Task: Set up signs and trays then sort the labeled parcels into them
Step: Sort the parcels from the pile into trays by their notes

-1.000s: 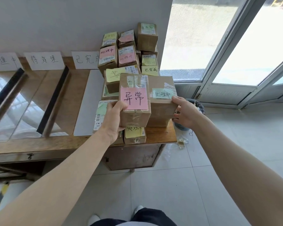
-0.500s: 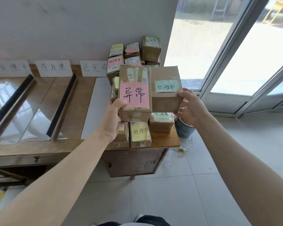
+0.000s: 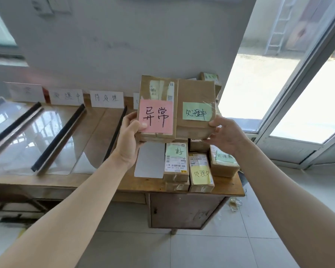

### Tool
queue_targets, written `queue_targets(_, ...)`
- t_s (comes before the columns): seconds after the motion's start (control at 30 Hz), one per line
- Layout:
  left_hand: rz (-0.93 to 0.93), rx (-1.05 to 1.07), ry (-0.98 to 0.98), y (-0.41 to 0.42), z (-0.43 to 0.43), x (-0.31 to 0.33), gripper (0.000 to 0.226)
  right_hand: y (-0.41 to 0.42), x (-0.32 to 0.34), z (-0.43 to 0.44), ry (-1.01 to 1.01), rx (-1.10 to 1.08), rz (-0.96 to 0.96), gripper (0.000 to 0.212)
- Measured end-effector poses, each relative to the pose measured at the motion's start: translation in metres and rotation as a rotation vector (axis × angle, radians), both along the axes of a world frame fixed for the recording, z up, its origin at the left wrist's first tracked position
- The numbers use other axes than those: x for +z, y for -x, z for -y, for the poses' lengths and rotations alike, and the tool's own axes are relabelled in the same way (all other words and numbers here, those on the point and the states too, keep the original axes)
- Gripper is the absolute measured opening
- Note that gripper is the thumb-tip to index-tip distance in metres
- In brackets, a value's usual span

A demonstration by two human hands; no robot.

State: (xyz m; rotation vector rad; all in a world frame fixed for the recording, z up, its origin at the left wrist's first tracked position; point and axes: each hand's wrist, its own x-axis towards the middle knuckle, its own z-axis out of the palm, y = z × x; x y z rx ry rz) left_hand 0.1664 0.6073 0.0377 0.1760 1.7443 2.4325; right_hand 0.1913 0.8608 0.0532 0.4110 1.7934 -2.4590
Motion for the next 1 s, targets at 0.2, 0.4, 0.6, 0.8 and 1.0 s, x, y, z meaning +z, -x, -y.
queue_targets(0.2,0.0,0.079,-0.012,0.013,0.069,-0.001,0.052,0.027,0.002,0.067,-0.022,0.072,-0.026,0.046)
queue_targets(0.4,0.005,0.165,-0.032,0.022,0.141,-0.01,0.059,0.055,-0.005,0.135,-0.082,0.148,-0.027,0.05)
queue_targets(0.6,0.003,0.265,-0.013,0.03,0.211,-0.016,0.055,0.08,-0.015,0.206,-0.05,0.194,-0.011,0.055)
queue_targets(0.8,0.045,0.326,-0.022,0.043,0.25,-0.027,0.06,0.104,-0.03,0.242,-0.047,0.261,-0.012,0.047)
queue_targets(1.0,0.079,0.373,-0.003,0.071,0.25,-0.036,0.067,0.145,-0.035,0.243,-0.02,0.27,0.016,0.046)
